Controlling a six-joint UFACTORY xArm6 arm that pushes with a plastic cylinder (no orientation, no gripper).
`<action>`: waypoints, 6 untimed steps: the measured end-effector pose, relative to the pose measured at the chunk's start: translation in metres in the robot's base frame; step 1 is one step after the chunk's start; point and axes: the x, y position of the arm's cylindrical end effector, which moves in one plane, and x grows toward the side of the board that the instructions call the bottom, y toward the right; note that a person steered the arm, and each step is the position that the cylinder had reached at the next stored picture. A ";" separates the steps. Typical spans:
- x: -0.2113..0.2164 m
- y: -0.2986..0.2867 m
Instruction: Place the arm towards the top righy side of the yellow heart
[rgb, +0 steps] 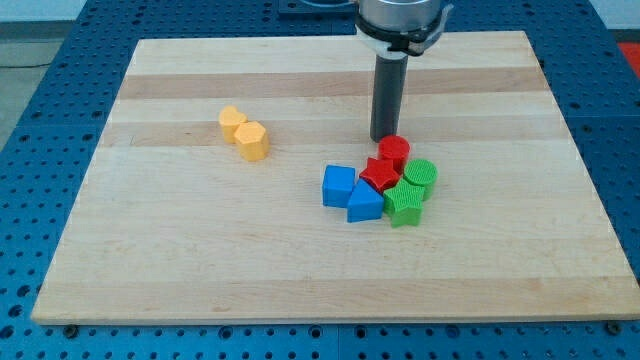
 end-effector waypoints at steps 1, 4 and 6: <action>0.007 0.000; -0.027 -0.018; -0.071 -0.095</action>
